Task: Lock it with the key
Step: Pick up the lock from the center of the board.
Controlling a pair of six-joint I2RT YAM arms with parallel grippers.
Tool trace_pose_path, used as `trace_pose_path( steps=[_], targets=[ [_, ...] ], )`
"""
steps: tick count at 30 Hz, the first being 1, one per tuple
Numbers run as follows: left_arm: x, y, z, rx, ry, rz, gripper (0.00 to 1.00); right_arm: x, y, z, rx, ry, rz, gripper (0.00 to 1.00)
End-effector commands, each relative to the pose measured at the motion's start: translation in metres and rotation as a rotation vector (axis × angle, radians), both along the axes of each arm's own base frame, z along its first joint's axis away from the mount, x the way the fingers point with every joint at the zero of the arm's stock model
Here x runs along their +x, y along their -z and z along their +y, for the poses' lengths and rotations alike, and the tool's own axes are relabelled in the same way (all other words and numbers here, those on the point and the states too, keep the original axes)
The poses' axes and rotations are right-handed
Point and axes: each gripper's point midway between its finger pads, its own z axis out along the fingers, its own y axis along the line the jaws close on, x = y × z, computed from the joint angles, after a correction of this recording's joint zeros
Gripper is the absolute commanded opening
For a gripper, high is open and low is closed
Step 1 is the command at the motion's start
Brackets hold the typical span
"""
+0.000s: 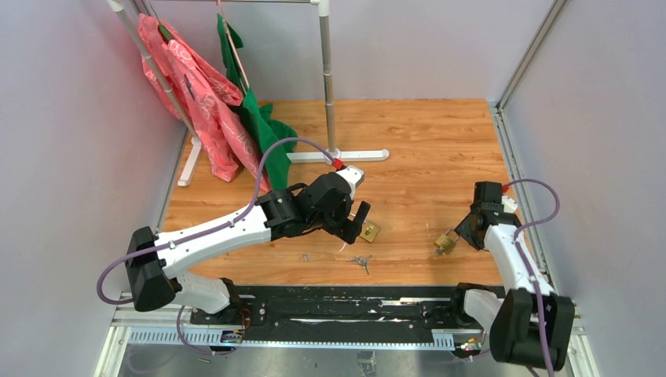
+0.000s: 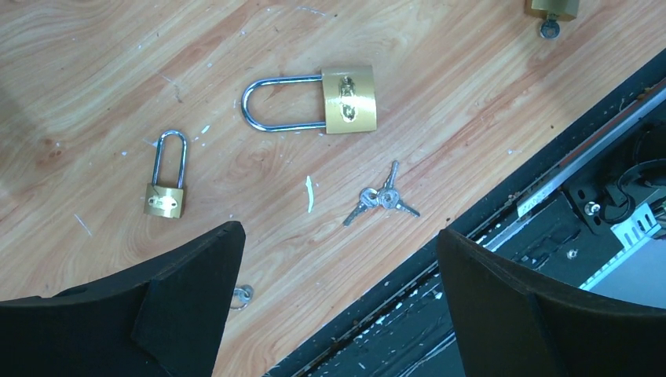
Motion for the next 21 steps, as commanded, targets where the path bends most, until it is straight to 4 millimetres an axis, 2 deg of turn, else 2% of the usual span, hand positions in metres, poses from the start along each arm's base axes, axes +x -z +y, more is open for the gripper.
trace_pose_path(
  steps=[1, 6, 8, 11, 12, 16, 19, 21],
  targets=[
    [0.001, -0.012, -0.011, -0.054, 0.007, -0.024, 1.00, 0.006, 0.019, 0.008, 0.079, -0.032, 0.075, 0.39],
    [0.001, -0.007, -0.015, -0.039, 0.027, -0.014, 1.00, 0.010, 0.039, 0.017, 0.130, -0.075, 0.138, 0.37],
    [0.000, -0.003, -0.014, -0.027, 0.030, -0.008, 1.00, 0.013, 0.042, 0.019, 0.141, -0.091, 0.138, 0.26],
    [-0.001, -0.001, -0.014, -0.027, 0.030, -0.004, 1.00, 0.021, 0.041, 0.022, 0.147, -0.140, 0.114, 0.01],
    [-0.001, -0.001, -0.014, -0.027, 0.031, -0.004, 1.00, 0.024, 0.039, 0.025, 0.160, -0.167, 0.100, 0.00],
    [0.002, -0.004, -0.013, -0.024, 0.025, -0.025, 1.00, 0.044, 0.021, 0.052, 0.242, -0.344, -0.019, 0.00],
    [0.006, -0.014, -0.012, -0.042, 0.021, -0.054, 1.00, 0.060, -0.007, 0.077, 0.266, -0.513, -0.196, 0.00],
    [0.007, -0.024, -0.013, -0.073, 0.025, -0.081, 1.00, 0.065, -0.034, 0.090, 0.235, -0.614, -0.338, 0.00]
  ],
)
